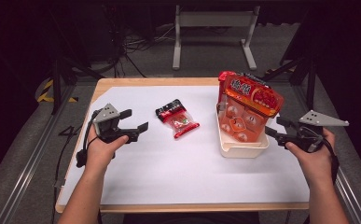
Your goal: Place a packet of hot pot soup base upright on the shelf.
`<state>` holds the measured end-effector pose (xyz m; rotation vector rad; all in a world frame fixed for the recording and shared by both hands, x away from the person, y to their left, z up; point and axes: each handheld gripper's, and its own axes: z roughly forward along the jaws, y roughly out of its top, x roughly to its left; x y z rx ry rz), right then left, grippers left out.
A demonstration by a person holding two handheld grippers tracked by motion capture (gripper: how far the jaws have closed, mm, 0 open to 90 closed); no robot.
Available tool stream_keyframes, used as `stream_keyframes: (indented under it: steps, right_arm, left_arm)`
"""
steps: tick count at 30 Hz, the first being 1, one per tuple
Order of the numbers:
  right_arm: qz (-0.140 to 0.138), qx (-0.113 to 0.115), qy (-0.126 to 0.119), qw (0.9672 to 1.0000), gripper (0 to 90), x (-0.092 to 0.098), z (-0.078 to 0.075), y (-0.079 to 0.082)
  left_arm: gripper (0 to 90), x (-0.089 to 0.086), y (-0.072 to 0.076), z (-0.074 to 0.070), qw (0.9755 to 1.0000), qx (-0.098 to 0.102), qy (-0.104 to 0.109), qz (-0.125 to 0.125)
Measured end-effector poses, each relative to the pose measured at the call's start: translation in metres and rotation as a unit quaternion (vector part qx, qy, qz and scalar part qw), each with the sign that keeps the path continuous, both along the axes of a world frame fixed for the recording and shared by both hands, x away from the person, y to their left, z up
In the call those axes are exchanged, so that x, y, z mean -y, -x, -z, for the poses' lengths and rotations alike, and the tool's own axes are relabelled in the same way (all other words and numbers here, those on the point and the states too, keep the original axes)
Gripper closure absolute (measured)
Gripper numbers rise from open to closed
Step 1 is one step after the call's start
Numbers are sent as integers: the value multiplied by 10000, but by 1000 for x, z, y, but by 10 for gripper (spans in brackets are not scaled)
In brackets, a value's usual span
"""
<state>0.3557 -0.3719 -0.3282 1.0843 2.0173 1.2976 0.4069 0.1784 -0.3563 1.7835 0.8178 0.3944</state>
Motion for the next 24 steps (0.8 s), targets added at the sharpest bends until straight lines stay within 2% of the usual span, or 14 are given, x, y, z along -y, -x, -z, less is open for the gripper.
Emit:
stream_keyframes:
  steps: [4,8,17,23,24]
  right_arm:
    - [-44,77,35,10000,382,-2,-6,13]
    - [-191,154,-69,9997,376,-5,-9,22]
    - [-498,276,-284,9980,358,-12,-1,31]
    - [-720,326,-244,9966,358,-21,5,32]
    - [-766,337,-229,9962,358,-24,5,32]
  left_arm:
    - [148,2,-2,1,10000,-34,13,12]
    - [141,3,-6,3,10000,-41,-48,-15]
    - [124,15,-22,14,9996,-161,-202,-73]
    - [131,26,-37,21,9993,-168,-322,-126]
    - [138,29,-41,23,9994,-90,-290,-164]
